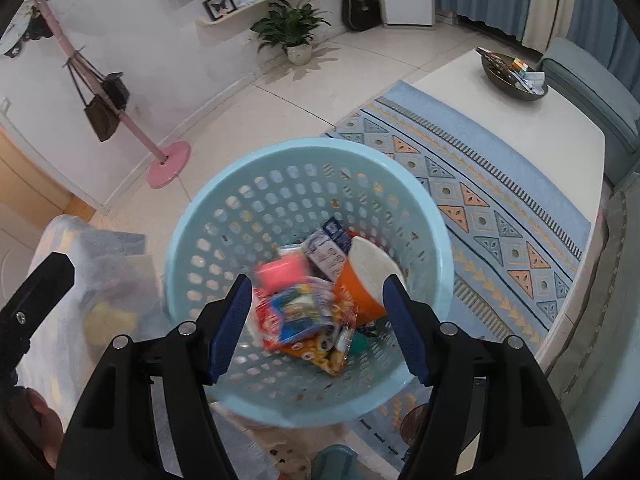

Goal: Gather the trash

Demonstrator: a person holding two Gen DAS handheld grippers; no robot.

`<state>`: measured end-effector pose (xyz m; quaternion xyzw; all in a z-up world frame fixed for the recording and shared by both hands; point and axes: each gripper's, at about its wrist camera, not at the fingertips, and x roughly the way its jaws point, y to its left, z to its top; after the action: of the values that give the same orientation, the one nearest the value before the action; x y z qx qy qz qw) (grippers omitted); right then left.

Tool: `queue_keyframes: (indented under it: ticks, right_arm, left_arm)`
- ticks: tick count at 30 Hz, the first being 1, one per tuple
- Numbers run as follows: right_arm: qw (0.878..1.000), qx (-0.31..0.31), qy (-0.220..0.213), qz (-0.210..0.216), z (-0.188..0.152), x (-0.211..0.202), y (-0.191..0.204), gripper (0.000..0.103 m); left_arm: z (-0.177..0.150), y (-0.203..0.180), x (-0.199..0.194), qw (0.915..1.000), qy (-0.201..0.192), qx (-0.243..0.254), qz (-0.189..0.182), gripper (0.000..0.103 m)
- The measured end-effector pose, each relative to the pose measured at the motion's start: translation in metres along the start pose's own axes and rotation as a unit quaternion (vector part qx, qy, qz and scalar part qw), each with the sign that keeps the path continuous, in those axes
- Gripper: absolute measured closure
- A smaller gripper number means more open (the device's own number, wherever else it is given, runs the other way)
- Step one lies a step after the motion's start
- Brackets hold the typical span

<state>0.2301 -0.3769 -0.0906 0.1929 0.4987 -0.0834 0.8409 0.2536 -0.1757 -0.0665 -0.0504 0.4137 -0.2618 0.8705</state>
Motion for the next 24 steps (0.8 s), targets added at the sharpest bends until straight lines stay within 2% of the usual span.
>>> queue_keyframes:
  ticks: [3,5,8,12,15,18,21,24]
  right_arm:
    - [1.0,-0.012,-0.01,0.005,-0.007,-0.017,0.013,0.038]
    - [0.999,-0.022,-0.024,0.016,-0.015,-0.033,0.024,0.03]
    - [0.998,-0.036,-0.051,0.024,-0.027,-0.055,0.04,0.029]
    - [0.991,-0.07,-0.11,0.019,-0.051,-0.091,0.069,0.029]
    - [0.983,-0.099,-0.157,0.014,-0.071,-0.115,0.094,0.025]
    - [0.972,-0.12,-0.204,-0.002,-0.088,-0.131,0.113,0.022]
    - [0.958,-0.132,-0.255,-0.022,-0.111,-0.142,0.127,0.021]
    - [0.945,-0.132,-0.299,-0.034,-0.13,-0.149,0.13,0.014]
  left_arm:
    - [-0.006,0.002,-0.025,0.9998,-0.017,0.003,0.008,0.021]
    - [-0.012,0.005,-0.042,0.9994,-0.03,0.004,0.017,0.019]
    - [-0.025,0.015,-0.073,0.9975,-0.056,0.001,0.044,0.017]
    - [-0.048,0.031,-0.113,0.9913,-0.09,-0.002,0.096,0.016]
    - [-0.071,0.042,-0.141,0.9827,-0.12,-0.007,0.141,0.016]
    - [-0.097,0.052,-0.161,0.9686,-0.145,-0.004,0.202,0.016]
    - [-0.114,0.063,-0.17,0.9605,-0.158,0.0,0.229,0.016]
    - [-0.127,0.067,-0.176,0.951,-0.186,-0.002,0.247,0.016]
